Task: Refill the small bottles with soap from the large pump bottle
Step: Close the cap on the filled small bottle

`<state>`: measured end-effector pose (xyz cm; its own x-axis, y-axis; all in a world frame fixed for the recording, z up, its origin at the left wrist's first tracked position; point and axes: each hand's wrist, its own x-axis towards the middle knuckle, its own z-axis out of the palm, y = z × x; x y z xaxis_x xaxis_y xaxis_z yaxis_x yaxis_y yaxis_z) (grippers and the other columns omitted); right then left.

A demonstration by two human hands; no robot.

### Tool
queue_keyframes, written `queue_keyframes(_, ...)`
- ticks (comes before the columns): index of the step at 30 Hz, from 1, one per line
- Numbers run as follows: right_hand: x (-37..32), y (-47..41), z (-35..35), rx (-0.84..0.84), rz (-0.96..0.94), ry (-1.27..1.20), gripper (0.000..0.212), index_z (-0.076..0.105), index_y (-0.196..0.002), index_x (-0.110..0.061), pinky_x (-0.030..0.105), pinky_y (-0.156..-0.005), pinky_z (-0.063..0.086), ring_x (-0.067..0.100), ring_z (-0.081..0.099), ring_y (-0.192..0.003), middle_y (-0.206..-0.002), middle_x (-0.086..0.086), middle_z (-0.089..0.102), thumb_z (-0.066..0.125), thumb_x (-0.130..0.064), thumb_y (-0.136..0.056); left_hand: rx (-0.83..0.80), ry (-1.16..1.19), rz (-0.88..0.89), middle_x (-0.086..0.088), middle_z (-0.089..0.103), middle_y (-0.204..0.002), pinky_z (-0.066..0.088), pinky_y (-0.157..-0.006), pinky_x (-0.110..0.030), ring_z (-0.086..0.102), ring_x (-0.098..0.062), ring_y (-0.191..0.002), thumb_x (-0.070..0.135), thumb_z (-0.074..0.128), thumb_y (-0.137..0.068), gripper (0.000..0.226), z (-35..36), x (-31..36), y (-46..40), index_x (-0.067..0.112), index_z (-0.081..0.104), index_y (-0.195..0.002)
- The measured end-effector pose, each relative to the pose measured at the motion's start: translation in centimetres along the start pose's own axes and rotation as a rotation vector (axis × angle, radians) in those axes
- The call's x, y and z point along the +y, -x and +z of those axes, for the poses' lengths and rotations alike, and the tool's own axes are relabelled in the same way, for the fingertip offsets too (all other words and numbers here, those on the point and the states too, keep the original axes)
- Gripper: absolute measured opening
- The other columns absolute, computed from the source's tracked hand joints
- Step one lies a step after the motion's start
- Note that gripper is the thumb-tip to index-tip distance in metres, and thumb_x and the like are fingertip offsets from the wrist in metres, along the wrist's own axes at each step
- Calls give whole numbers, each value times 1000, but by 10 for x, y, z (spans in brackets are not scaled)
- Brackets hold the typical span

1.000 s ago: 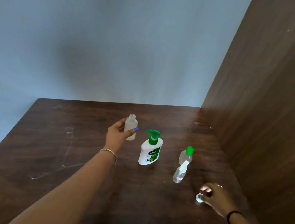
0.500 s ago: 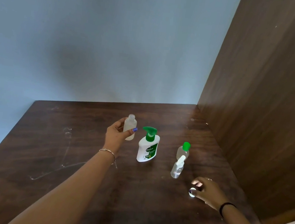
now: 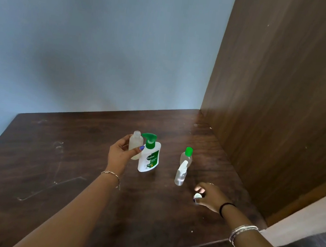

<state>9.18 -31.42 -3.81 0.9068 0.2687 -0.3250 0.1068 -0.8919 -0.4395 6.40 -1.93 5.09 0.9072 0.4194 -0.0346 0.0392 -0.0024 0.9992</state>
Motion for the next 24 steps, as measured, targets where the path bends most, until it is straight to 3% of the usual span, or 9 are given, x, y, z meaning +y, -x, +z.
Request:
queue_keyframes(2,-1,6,5,31,16,30,30,62,-102,-28,29,-84,46,11,53,-92,-97,-6,57,69,-28,-73,-37,-1,19,-3,59,-105,50,-69,-10,57,-19,-92,-2,70,-73,51,2,-1,5,5,54,-121)
queue_keyframes(5,-3,14,13,111,33,61,23,63,-100,-25,31,-85,45,20,56,-104,-105,0,60,63,-21,-77,-84,3,19,-6,61,-102,49,-59,-6,58,-18,-87,-3,72,-71,51,2,-5,13,2,55,-119)
queue_keyframes(10,-21,24,13,249,37,-15,19,68,-95,-14,28,-82,42,27,59,-102,-101,9,67,61,-12,-77,-145,21,-10,-10,63,-108,53,-71,-11,59,-20,-94,-2,74,-68,56,0,-17,27,2,55,-121)
queue_keyframes(14,-38,34,2,351,4,-95,24,70,-100,-13,25,-86,39,28,58,-103,-103,12,66,60,-7,-79,-177,18,-49,-12,63,-115,50,-91,-34,61,-24,-99,1,75,-68,56,0,-28,41,5,56,-121)
queue_keyframes(18,-61,44,-12,452,-13,-160,28,70,-106,-13,26,-88,39,31,57,-100,-106,19,57,55,-3,-85,-205,18,-38,-11,63,-114,49,-89,-34,61,-23,-98,1,75,-69,55,3,-28,47,5,56,-120)
queue_keyframes(22,-95,48,-38,624,-39,-206,29,68,-102,-8,19,-75,36,30,58,-95,-107,18,54,54,5,-79,-206,25,-33,-10,63,-114,50,-91,-36,61,-25,-102,2,75,-69,55,0,-22,49,5,56,-120)
queue_keyframes(24,-118,47,-54,693,-86,-228,28,67,-98,-7,18,-71,36,29,58,-91,-106,16,56,54,5,-77,-195,30,-19,-11,64,-113,53,-85,-28,62,-23,-100,1,75,-69,55,-5,-17,47,4,56,-120)
